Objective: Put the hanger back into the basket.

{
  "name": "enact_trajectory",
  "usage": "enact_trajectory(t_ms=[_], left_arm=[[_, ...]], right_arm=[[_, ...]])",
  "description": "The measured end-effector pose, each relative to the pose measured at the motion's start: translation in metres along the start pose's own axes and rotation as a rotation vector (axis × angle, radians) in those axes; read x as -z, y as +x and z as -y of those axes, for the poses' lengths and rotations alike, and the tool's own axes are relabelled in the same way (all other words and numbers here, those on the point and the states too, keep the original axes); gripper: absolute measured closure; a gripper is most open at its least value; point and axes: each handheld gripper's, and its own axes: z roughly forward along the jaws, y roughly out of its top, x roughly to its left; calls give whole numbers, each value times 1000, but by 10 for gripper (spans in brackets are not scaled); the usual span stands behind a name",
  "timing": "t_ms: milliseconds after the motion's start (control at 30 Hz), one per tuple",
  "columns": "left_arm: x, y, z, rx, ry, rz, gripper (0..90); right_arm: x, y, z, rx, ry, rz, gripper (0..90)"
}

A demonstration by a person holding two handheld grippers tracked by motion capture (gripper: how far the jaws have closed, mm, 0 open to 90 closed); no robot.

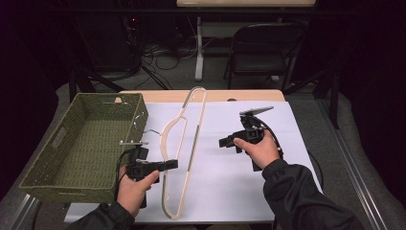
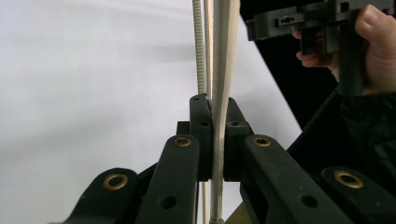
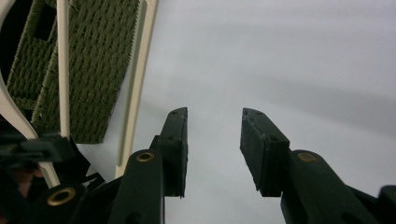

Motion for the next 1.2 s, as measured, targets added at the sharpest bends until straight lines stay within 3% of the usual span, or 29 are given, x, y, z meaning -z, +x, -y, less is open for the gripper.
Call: enact_trajectory(t_ms=[333,500,633,800,1033,1200], left_arm=[[8,-6,-20,-143,92,-204,871],[3,-7,-28,-165,141,-273,871],[0,-11,-35,-163,185,-276,871],[4,-23,-44,-210,202,-287,871],[22,-35,-56,-237,224,-290,871],[38,-36,-64,-235,207,-307,872]], right_arm=[[1,-5,8,78,-17,57,591],[2,-6,10,109,-24,79,580],[1,-5,12,123,-27,91,577],[1,-4,13,129,-25,90,575],[3,-7,16,126,-19,93,570],[4,-11,18,122,-21,95,570]])
